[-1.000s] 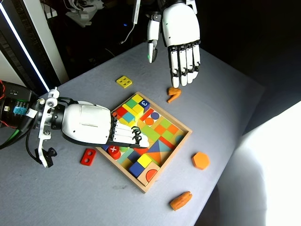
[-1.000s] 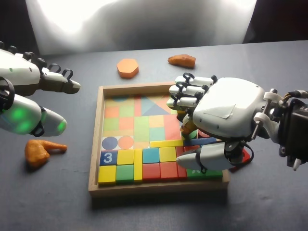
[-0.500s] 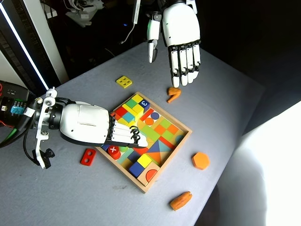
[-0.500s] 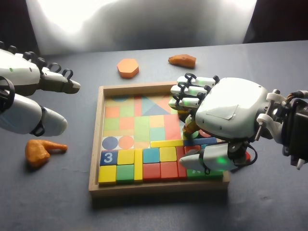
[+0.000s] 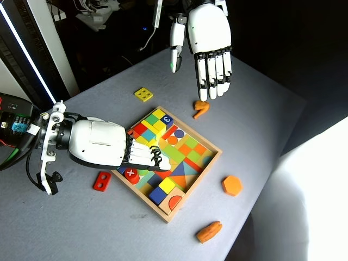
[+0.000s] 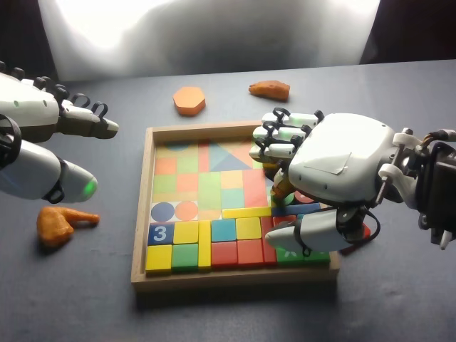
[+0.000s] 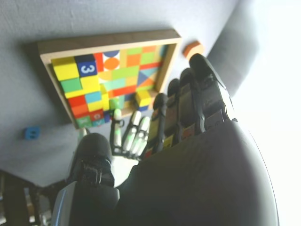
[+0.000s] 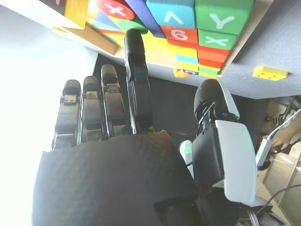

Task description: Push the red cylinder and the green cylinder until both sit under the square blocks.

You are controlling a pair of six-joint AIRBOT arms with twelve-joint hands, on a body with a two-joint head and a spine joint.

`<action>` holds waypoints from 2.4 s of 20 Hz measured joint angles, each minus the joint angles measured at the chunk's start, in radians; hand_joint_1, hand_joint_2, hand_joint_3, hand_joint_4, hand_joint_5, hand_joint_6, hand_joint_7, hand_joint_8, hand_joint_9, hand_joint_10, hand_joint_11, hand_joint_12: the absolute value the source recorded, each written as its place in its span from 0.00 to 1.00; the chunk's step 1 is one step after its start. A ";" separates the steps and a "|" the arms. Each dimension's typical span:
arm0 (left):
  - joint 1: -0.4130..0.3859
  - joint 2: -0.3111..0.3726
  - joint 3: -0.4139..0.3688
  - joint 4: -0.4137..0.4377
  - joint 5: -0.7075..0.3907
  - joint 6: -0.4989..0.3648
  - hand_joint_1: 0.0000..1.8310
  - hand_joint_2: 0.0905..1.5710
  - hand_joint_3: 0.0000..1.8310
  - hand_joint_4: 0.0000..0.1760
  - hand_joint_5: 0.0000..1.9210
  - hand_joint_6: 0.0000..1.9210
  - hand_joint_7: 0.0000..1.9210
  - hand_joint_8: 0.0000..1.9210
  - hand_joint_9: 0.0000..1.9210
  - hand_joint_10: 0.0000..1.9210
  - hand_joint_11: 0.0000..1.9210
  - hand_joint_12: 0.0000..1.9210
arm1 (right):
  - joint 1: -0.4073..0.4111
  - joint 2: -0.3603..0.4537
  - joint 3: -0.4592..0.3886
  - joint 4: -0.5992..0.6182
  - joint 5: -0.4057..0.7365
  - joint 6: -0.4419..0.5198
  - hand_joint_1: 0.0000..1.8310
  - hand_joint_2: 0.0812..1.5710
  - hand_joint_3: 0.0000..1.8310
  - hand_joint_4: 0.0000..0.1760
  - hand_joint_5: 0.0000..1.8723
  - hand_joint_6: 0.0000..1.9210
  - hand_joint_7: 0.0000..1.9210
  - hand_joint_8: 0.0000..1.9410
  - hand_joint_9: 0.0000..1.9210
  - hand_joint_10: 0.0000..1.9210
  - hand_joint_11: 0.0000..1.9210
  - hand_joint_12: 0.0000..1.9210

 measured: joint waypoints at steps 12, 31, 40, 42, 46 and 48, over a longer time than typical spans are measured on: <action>0.000 0.000 0.000 0.000 0.000 0.000 0.04 0.87 0.00 0.20 0.04 0.00 0.07 0.00 0.07 0.00 0.00 0.35 | 0.036 0.007 0.002 0.004 -0.051 0.008 0.00 0.74 0.00 0.00 0.48 0.00 0.11 0.00 0.02 0.00 0.00 0.00; 0.000 0.000 0.000 0.000 0.000 0.000 0.05 0.87 0.00 0.18 0.05 0.00 0.06 0.00 0.08 0.00 0.00 0.32 | 0.115 0.079 0.002 0.008 -0.058 0.024 0.01 0.74 0.00 0.00 0.48 0.00 0.12 0.00 0.03 0.00 0.00 0.00; 0.000 0.000 -0.001 0.000 0.011 0.000 0.07 0.85 0.00 0.15 0.14 0.01 0.23 0.01 0.25 0.03 0.04 0.65 | 0.135 0.324 -0.090 0.007 -0.095 0.086 0.07 0.73 0.00 0.00 0.42 0.01 0.39 0.07 0.23 0.48 0.05 0.87; 0.000 0.000 -0.001 0.001 0.013 0.000 0.11 0.85 0.00 0.00 0.21 0.01 0.34 0.02 0.36 0.08 0.11 0.71 | 0.143 0.375 -0.135 0.006 -0.106 0.086 0.08 0.73 0.00 0.00 0.42 0.01 0.43 0.18 0.29 0.61 0.15 0.92; 0.000 0.000 -0.001 -0.002 0.012 0.000 0.16 0.85 0.00 0.00 0.37 0.01 0.50 0.05 0.34 0.55 0.23 0.81 | 0.159 0.407 -0.165 0.005 -0.085 0.089 0.10 0.72 0.00 0.00 0.43 0.17 0.41 0.40 0.31 0.71 0.22 1.00; 0.000 0.000 -0.001 0.000 0.011 0.000 0.15 0.86 0.00 0.00 0.38 0.01 0.51 0.07 0.33 0.61 0.22 0.85 | 0.147 0.401 -0.167 0.005 -0.048 0.091 0.12 0.72 0.00 0.00 0.41 0.26 0.41 0.42 0.32 0.72 0.23 1.00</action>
